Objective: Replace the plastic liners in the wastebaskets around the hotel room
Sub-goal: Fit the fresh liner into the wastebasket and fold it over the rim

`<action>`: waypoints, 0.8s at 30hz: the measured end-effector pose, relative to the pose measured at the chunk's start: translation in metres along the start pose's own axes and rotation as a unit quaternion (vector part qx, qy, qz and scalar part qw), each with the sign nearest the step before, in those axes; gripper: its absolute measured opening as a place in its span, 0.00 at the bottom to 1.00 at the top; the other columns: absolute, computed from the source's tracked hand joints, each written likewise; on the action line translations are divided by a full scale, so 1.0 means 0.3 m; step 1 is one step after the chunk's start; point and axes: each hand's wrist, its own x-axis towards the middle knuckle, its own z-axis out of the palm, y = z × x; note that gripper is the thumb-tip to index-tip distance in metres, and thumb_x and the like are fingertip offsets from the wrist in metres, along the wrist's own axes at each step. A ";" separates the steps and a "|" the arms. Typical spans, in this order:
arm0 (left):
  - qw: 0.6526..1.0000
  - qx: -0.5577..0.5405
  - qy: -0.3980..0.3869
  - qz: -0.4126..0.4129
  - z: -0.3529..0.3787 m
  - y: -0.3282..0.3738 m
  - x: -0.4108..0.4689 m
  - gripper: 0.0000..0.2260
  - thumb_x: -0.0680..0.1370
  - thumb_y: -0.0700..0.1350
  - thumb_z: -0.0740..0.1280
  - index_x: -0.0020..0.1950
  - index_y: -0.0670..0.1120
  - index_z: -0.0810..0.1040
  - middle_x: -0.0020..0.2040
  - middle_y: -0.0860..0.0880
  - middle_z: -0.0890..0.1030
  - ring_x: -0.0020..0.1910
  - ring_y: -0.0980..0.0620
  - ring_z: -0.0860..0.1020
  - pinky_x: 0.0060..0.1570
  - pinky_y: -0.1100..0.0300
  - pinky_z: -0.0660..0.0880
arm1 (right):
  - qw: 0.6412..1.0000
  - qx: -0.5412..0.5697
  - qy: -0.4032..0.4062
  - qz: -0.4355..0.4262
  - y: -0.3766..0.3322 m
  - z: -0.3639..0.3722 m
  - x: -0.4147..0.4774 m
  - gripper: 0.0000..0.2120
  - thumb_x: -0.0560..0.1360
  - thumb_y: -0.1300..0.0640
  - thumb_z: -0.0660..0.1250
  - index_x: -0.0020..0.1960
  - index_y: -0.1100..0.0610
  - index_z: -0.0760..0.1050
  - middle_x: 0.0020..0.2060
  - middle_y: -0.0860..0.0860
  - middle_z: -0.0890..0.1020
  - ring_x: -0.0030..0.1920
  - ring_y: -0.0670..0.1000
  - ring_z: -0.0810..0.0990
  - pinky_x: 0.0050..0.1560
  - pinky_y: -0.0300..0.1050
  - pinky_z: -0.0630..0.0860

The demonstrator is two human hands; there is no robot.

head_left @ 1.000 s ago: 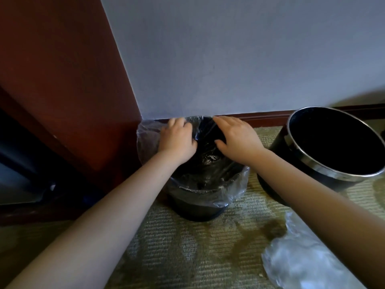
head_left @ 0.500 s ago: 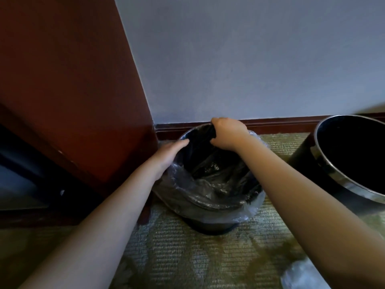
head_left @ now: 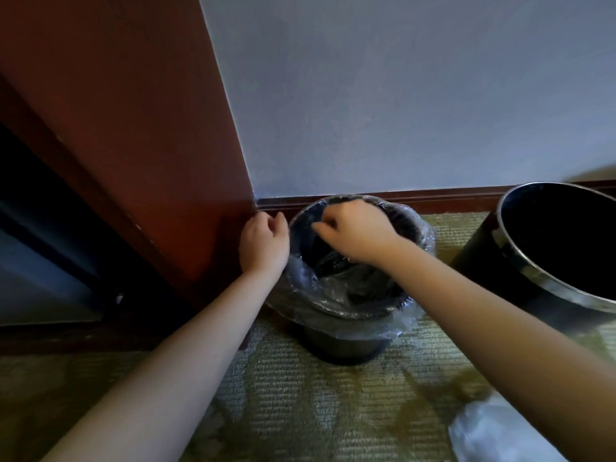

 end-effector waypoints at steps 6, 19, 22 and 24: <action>0.991 0.027 -0.089 -0.098 -0.040 0.026 -0.038 0.20 0.82 0.54 0.56 0.50 0.38 0.77 0.46 0.45 0.77 0.49 0.44 0.76 0.47 0.56 0.69 | 0.989 -0.009 -0.120 -0.090 -0.125 0.016 -0.212 0.25 0.81 0.40 0.53 0.41 0.56 0.78 0.33 0.51 0.80 0.33 0.51 0.77 0.34 0.45 0.73; 0.964 -0.041 -0.160 -0.208 0.015 0.054 -0.134 0.19 0.79 0.34 0.58 0.70 0.40 0.63 0.67 0.41 0.70 0.63 0.42 0.72 0.54 0.54 0.70 | 0.956 -0.146 -0.228 -0.114 -0.036 -0.016 -0.376 0.13 0.81 0.50 0.58 0.59 0.56 0.73 0.52 0.54 0.81 0.52 0.58 0.79 0.48 0.49 0.75; 0.968 -0.038 -0.160 -0.189 0.012 0.057 -0.136 0.22 0.78 0.33 0.59 0.71 0.42 0.60 0.70 0.42 0.68 0.66 0.42 0.70 0.60 0.52 0.71 | 0.964 -0.123 -0.196 -0.130 -0.030 -0.033 -0.371 0.18 0.81 0.42 0.56 0.55 0.55 0.75 0.47 0.54 0.81 0.48 0.57 0.80 0.43 0.48 0.74; 0.976 -0.022 -0.137 -0.170 0.011 0.056 -0.151 0.25 0.75 0.34 0.64 0.70 0.43 0.60 0.70 0.43 0.67 0.66 0.42 0.69 0.62 0.50 0.72 | 0.978 -0.080 -0.149 -0.125 -0.016 -0.039 -0.363 0.23 0.80 0.38 0.53 0.50 0.54 0.77 0.41 0.51 0.82 0.42 0.53 0.80 0.39 0.46 0.74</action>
